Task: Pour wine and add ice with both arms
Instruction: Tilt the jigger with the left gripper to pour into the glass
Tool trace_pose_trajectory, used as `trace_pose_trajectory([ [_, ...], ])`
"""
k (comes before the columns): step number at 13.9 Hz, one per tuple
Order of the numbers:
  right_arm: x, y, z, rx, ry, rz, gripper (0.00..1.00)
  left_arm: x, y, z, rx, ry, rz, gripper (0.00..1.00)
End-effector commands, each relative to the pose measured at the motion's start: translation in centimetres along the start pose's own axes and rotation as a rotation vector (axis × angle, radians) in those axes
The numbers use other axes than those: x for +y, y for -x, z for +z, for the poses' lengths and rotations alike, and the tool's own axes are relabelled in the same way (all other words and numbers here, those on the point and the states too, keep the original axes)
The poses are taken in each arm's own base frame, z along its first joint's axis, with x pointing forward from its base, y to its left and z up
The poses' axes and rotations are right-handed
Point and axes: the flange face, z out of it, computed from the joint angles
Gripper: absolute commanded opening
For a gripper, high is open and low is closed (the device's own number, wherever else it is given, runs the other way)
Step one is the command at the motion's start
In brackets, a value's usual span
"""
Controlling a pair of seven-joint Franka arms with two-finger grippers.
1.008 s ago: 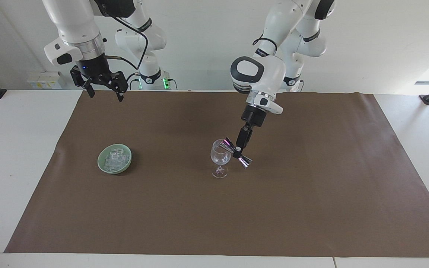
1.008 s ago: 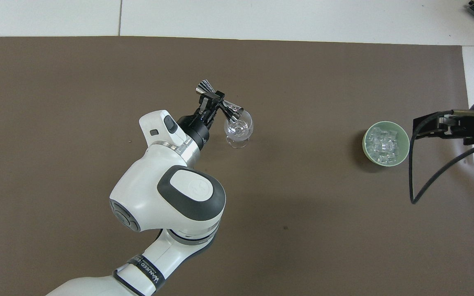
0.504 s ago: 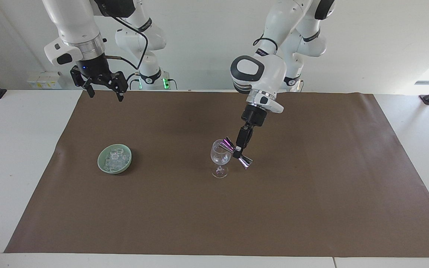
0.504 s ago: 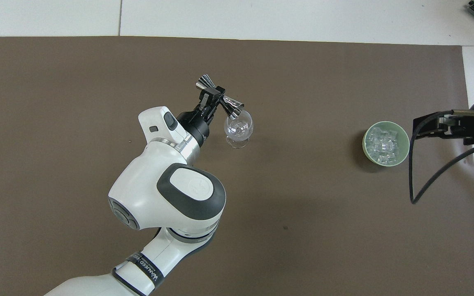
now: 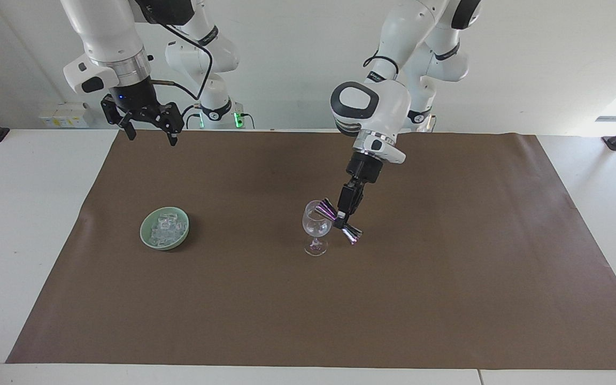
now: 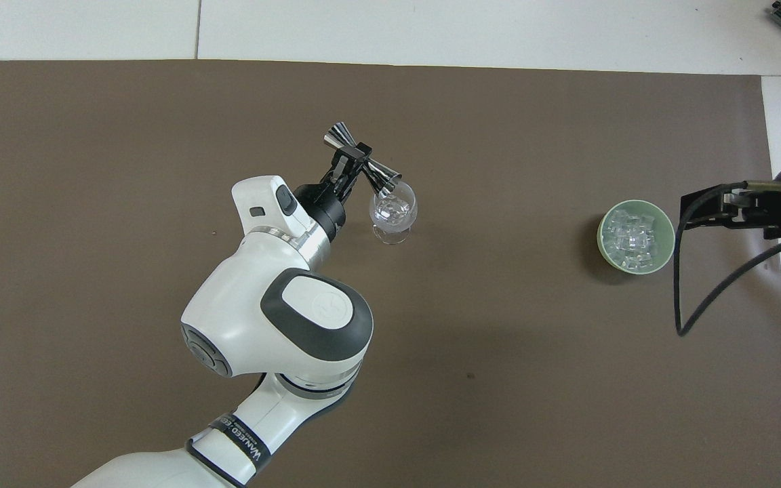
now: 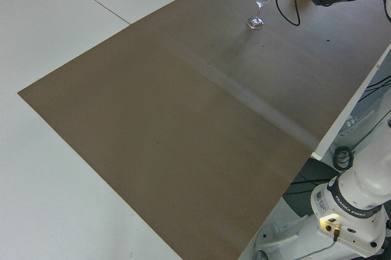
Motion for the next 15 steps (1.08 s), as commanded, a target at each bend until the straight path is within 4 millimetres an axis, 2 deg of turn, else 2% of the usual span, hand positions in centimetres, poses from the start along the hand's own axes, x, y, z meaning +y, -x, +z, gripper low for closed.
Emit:
trace_pose_trajectory([
  [1,0.32,0.77,-0.11,-0.008,-0.001,-0.023,1.0,0.21,0.03,0.17,0.015,0.003,0.04,0.0],
  [5,0.32,0.77,-0.11,-0.008,-0.001,-0.023,1.0,-0.5,0.18,0.3,0.011,-0.012,0.081,0.0],
  [15,0.32,0.77,-0.11,-0.008,-0.001,-0.023,1.0,0.13,0.02,-0.18,0.006,0.002,0.076,0.0],
])
